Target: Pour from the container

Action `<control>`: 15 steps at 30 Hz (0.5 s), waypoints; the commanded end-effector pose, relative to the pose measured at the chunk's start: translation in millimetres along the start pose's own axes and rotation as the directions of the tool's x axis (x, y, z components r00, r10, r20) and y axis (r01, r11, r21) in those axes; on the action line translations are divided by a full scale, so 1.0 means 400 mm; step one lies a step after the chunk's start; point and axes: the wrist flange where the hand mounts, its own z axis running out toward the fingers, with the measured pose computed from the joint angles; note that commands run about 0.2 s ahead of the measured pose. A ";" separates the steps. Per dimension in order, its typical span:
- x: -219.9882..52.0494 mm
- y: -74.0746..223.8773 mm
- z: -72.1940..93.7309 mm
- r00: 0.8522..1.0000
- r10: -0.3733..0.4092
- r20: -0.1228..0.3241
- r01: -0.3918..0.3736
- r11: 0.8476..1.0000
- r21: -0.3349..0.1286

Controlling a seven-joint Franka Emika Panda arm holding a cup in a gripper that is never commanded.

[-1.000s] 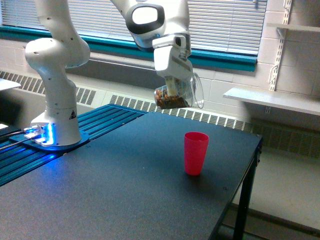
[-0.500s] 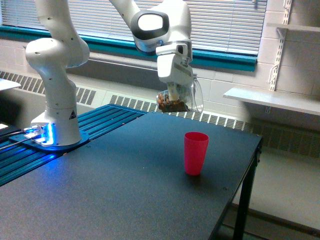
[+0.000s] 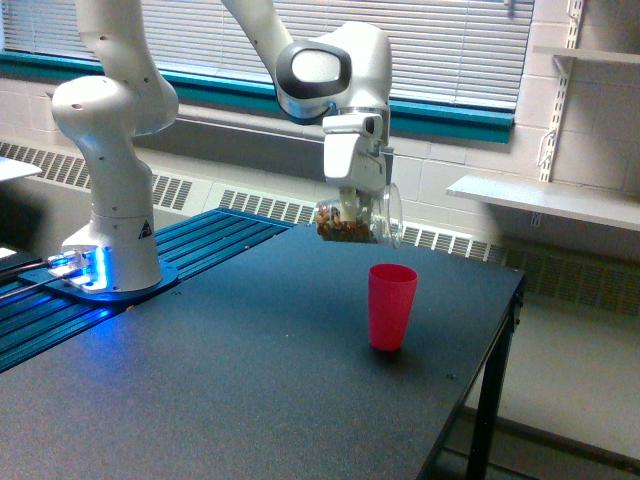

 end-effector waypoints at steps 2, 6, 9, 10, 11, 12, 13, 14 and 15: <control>-0.018 -0.041 0.005 0.999 -0.044 0.016 0.044 0.999 -0.012; -0.024 -0.048 0.013 0.998 -0.058 0.026 0.058 0.998 -0.027; -0.025 -0.049 0.016 0.997 -0.066 0.032 0.067 0.997 -0.038; -0.026 -0.050 0.017 0.997 -0.068 0.034 0.069 0.997 -0.041; -0.026 -0.049 0.018 0.997 -0.070 0.036 0.071 0.996 -0.047; -0.027 -0.047 0.019 0.997 -0.073 0.038 0.075 0.996 -0.054; -0.028 -0.047 0.018 0.996 -0.079 0.040 0.081 0.995 -0.058; -0.028 -0.048 0.018 0.996 -0.083 0.042 0.086 0.995 -0.060; -0.029 -0.048 0.017 0.995 -0.087 0.043 0.089 0.994 -0.063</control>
